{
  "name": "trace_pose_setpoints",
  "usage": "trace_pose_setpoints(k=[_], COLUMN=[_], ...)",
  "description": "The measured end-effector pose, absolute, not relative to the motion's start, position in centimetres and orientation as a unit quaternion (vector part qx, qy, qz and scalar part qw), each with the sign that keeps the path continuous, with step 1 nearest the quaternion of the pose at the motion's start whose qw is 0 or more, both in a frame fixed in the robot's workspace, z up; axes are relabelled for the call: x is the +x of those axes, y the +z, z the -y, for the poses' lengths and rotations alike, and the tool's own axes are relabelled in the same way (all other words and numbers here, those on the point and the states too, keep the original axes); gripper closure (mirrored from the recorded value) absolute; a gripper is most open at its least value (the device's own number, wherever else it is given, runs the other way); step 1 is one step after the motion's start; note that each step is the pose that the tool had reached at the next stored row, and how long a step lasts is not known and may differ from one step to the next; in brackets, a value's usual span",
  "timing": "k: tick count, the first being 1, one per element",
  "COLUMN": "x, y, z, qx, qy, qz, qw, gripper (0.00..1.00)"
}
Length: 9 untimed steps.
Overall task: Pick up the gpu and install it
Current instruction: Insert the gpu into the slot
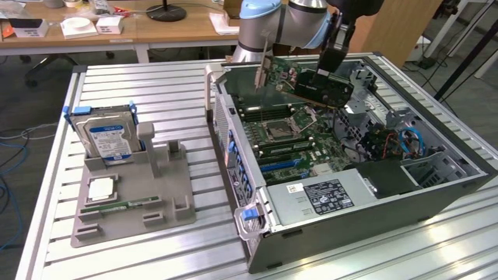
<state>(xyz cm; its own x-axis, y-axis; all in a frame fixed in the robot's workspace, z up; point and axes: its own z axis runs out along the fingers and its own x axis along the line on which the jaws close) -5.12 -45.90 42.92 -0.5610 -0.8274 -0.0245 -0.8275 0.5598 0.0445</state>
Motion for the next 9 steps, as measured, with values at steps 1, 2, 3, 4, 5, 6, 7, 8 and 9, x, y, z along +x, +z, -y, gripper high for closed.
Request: trace_pose_setpoints(k=[1, 2, 3, 4, 5, 6, 7, 8, 9], x=[-5.12, -5.13, -5.12, -5.12, -5.12, -5.12, -5.12, -5.12, -5.12], y=[42.93, 42.93, 42.92, 42.93, 42.93, 42.93, 42.93, 42.93, 42.92], z=[45.9, 45.9, 45.9, 45.9, 45.9, 45.9, 45.9, 45.9, 45.9], qx=[-0.471, -0.474, -0.477, -0.479, -0.482, -0.484, -0.487, -0.489, -0.492], qy=[0.025, 0.025, 0.025, 0.025, 0.025, 0.025, 0.025, 0.025, 0.025], qz=[-0.882, -0.88, -0.879, -0.877, -0.876, -0.875, -0.873, -0.872, -0.87], qw=[0.0, 0.0, 0.0, 0.0, 0.0, 0.0, 0.0, 0.0, 0.0], gripper=[0.74, 0.74, 0.74, 0.74, 0.74, 0.74, 0.74, 0.74, 0.74])
